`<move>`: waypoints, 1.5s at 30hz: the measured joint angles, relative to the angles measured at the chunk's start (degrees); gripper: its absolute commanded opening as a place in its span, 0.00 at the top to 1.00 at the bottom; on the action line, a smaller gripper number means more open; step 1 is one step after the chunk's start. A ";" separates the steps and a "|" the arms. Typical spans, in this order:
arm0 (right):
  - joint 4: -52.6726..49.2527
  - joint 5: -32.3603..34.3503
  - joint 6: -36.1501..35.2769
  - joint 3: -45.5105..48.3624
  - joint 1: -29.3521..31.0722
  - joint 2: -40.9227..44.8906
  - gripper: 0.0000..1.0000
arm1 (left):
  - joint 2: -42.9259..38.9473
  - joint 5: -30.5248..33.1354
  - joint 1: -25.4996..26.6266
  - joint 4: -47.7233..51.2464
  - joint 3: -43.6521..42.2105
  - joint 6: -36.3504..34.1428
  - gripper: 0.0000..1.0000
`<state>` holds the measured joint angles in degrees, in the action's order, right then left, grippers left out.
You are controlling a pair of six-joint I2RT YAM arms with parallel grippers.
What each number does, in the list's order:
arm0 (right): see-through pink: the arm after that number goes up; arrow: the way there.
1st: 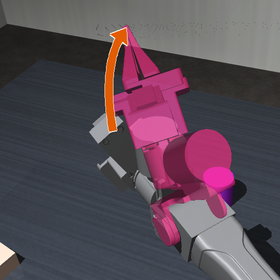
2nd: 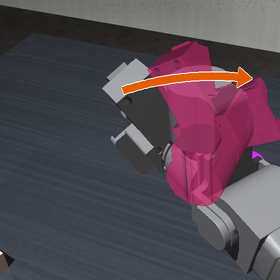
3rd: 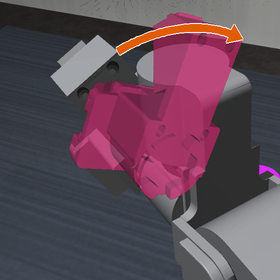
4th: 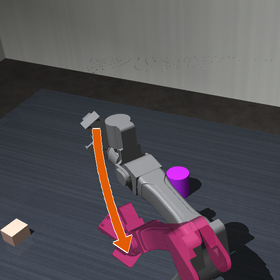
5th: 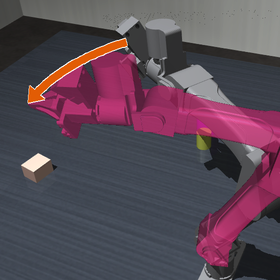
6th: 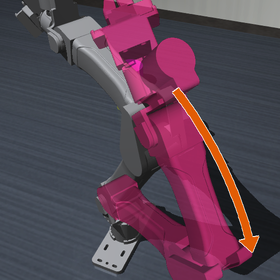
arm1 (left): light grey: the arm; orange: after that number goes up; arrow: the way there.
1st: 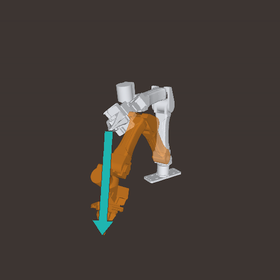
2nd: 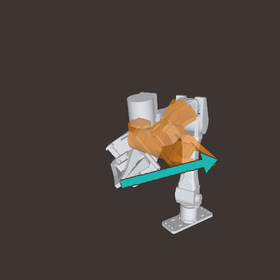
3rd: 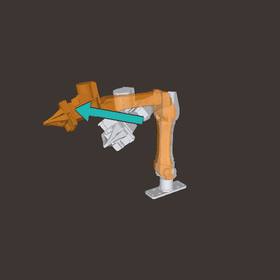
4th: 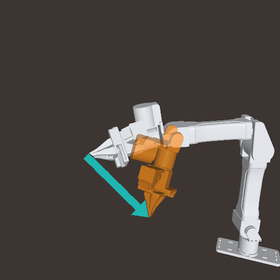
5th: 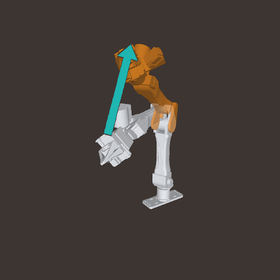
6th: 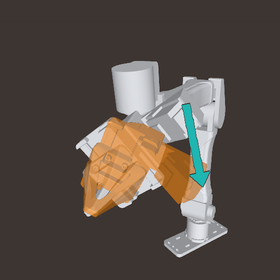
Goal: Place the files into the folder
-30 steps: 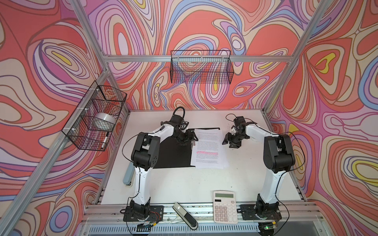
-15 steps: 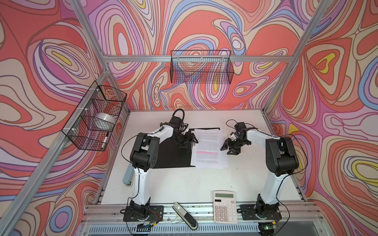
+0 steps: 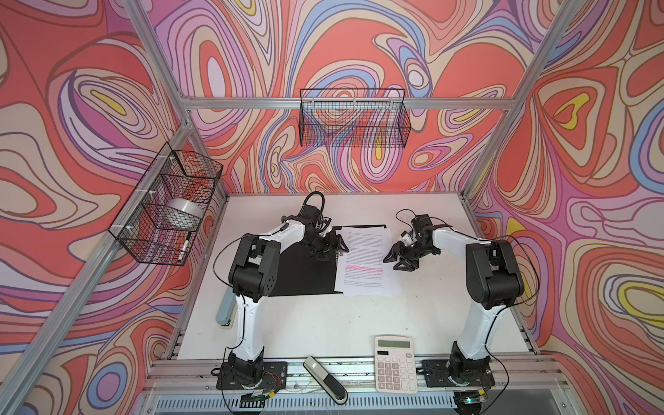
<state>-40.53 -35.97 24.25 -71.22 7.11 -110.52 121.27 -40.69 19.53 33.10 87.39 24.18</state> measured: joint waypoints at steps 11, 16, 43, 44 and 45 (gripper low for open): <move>-1.55 9.97 -2.29 -9.07 -0.17 -2.01 0.40 | 0.02 1.81 0.00 1.01 1.14 -1.46 0.00; -1.88 11.78 -3.43 -10.14 -0.31 -5.57 0.40 | 0.22 2.14 0.00 1.09 1.81 -1.53 0.00; -6.08 0.11 -10.64 -16.24 -1.42 -11.52 0.42 | 5.18 -0.48 0.07 0.94 7.89 -1.66 0.00; -6.19 -0.13 -10.62 -16.24 -1.42 -11.52 0.42 | 5.18 -0.50 0.04 0.94 7.89 -1.66 0.00; -6.25 -0.46 -10.62 -16.24 -1.42 -11.52 0.42 | 5.18 -0.57 0.04 0.94 7.89 -1.66 0.00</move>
<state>-46.78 -36.42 13.63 -87.46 5.69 -122.04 126.45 -41.25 19.57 34.04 95.29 22.52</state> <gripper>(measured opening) 0.581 0.998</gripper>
